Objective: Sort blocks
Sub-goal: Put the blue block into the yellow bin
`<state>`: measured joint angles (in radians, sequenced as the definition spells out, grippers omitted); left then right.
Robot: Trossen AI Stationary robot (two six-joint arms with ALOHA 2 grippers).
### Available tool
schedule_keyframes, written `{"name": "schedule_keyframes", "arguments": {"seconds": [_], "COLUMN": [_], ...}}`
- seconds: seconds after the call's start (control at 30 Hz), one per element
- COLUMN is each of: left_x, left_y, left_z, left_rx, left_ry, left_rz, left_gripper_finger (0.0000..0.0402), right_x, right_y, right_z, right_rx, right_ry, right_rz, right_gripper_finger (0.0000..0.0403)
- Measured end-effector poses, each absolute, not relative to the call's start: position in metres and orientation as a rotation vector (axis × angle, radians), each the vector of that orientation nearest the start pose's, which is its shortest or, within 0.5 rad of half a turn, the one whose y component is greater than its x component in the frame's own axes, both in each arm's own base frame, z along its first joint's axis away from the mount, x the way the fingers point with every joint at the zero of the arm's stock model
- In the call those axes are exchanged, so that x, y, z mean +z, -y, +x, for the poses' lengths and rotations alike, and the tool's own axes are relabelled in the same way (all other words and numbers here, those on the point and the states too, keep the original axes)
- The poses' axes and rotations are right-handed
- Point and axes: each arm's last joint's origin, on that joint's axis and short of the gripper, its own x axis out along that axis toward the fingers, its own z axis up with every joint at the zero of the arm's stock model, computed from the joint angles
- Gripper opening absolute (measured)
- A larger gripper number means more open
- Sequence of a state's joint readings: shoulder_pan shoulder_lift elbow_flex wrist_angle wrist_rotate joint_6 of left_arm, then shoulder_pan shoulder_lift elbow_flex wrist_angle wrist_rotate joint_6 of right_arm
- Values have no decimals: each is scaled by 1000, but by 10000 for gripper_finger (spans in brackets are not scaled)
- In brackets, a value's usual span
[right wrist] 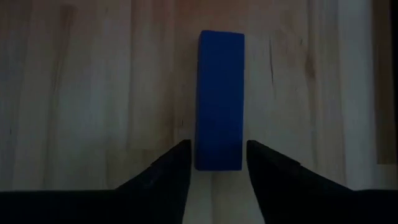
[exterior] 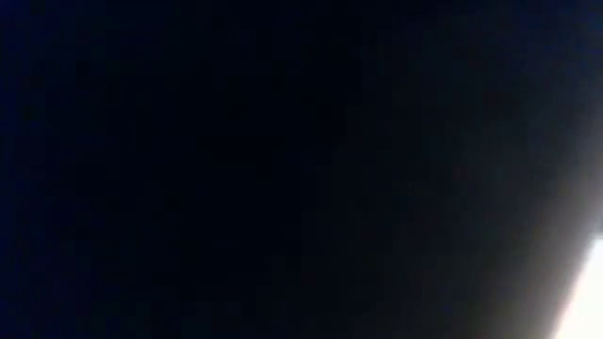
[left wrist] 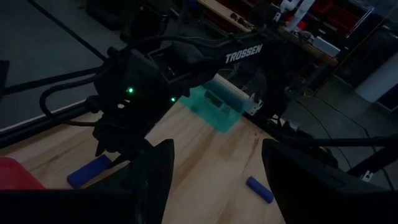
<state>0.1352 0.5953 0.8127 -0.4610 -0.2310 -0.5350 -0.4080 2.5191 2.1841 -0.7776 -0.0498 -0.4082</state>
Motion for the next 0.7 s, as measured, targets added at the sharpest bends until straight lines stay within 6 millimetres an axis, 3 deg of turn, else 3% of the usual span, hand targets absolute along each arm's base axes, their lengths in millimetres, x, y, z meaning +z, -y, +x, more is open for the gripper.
{"name": "schedule_keyframes", "arguments": {"seconds": [0.27, 0.7], "left_x": [340, 340], "left_y": [-23, -23], "left_z": [119, 119], "left_rx": [420, 419], "left_ry": [-143, -144], "left_rz": [-509, -509], "left_gripper_finger": [250, 250], "right_x": [147, 140], "right_y": [208, 210], "right_z": [486, 489], "right_rx": [-96, -73], "right_ry": [-1128, -1144], "right_rz": [-105, -98], "right_gripper_finger": [156, 173]}}
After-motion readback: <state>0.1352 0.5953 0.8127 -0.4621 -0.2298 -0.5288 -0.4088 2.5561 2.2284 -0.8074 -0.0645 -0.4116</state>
